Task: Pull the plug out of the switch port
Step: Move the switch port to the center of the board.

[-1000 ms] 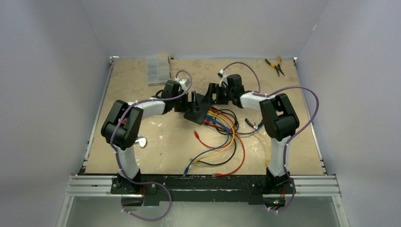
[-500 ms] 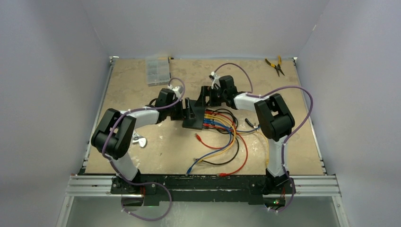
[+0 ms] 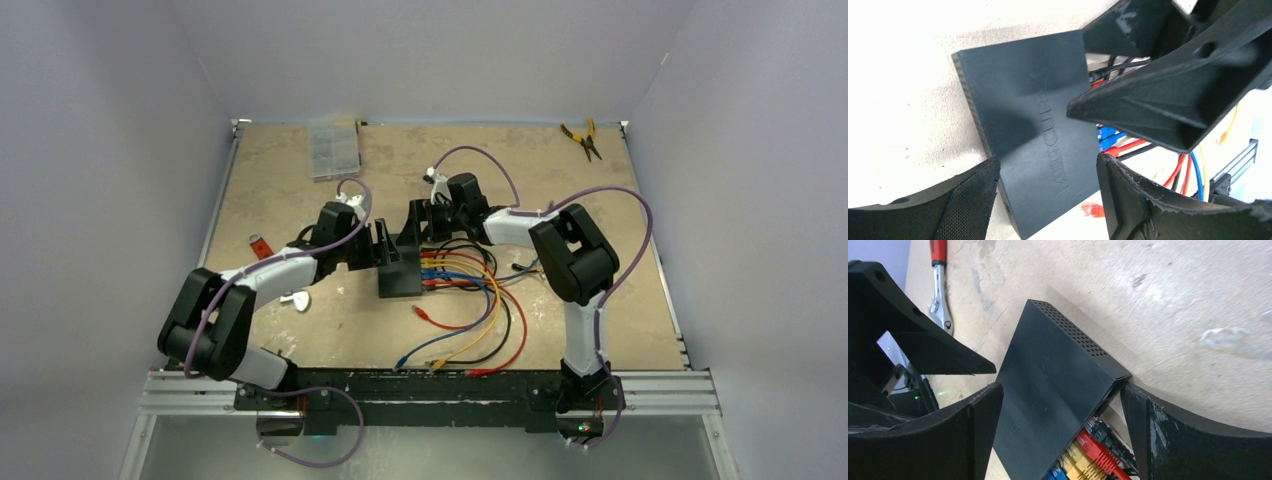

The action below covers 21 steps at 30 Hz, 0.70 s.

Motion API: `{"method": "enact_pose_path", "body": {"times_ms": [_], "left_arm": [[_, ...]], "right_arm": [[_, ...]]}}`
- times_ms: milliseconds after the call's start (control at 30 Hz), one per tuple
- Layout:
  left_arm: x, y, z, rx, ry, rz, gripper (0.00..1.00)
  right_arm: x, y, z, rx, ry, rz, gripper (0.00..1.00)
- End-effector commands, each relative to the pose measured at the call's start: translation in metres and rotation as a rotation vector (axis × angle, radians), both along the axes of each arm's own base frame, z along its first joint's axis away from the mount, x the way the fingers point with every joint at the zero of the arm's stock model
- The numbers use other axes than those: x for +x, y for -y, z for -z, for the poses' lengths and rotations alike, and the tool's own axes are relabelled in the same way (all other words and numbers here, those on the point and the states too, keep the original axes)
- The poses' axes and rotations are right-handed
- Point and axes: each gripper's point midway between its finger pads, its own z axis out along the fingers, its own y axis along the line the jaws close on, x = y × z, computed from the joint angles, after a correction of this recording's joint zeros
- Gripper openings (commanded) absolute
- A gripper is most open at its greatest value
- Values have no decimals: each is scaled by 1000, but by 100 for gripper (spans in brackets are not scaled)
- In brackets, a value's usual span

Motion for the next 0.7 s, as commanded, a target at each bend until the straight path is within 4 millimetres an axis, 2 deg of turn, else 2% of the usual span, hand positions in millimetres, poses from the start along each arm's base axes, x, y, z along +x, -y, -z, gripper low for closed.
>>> {"method": "enact_pose_path", "body": {"times_ms": [0,100,300,400,533,667], "left_arm": [[-3,-4,-11,5,15,-28,70],[-1,-9,-9,34,16,-46,73],[4,-14,-5,71,19,-58,74],[7,-12,-1,77,6,-51,74],[14,-5,3,70,-4,-33,73],[19,0,6,63,-11,-20,73]], "right_arm": [[-32,2,3,-10,-81,-23,91],[-30,13,3,-62,-67,16,91],[-12,36,7,-174,-7,98,93],[-5,51,16,-216,-16,145,92],[-3,75,30,-263,-34,196,91],[-8,94,37,-280,-55,223,90]]}}
